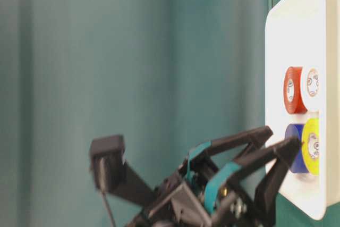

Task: Put the tape into the white case with the left arm.
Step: 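Open the left gripper and withdraw it left out of the case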

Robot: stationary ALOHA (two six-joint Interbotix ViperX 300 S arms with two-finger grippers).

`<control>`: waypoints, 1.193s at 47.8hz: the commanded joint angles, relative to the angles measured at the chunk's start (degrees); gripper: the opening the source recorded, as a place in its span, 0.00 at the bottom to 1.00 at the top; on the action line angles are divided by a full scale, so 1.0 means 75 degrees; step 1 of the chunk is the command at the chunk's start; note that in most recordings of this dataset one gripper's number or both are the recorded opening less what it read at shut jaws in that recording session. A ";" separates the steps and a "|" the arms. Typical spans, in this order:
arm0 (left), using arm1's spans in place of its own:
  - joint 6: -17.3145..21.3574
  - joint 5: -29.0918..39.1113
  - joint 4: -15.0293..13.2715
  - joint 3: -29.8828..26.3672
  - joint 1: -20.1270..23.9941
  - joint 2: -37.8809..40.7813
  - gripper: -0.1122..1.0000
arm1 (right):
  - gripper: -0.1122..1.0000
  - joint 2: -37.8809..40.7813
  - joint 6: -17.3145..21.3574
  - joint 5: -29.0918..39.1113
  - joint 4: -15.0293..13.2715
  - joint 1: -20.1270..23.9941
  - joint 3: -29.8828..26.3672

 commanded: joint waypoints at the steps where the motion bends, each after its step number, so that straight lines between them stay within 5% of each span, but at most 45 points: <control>1: -0.0012 -0.0234 -0.0023 0.0176 -0.0176 -0.0422 0.82 | 0.02 0.0047 0.0000 -0.0035 0.0000 0.0000 -0.0082; 16: -0.0012 -0.1336 -0.0023 0.1313 -0.0563 -0.0984 0.82 | 0.02 0.0047 0.0000 -0.0047 0.0000 0.0000 -0.0082; 57: -0.0258 -0.2742 -0.0023 0.2613 -0.1020 -0.2555 0.82 | 0.02 0.0047 0.0000 -0.0047 0.0000 0.0000 -0.0082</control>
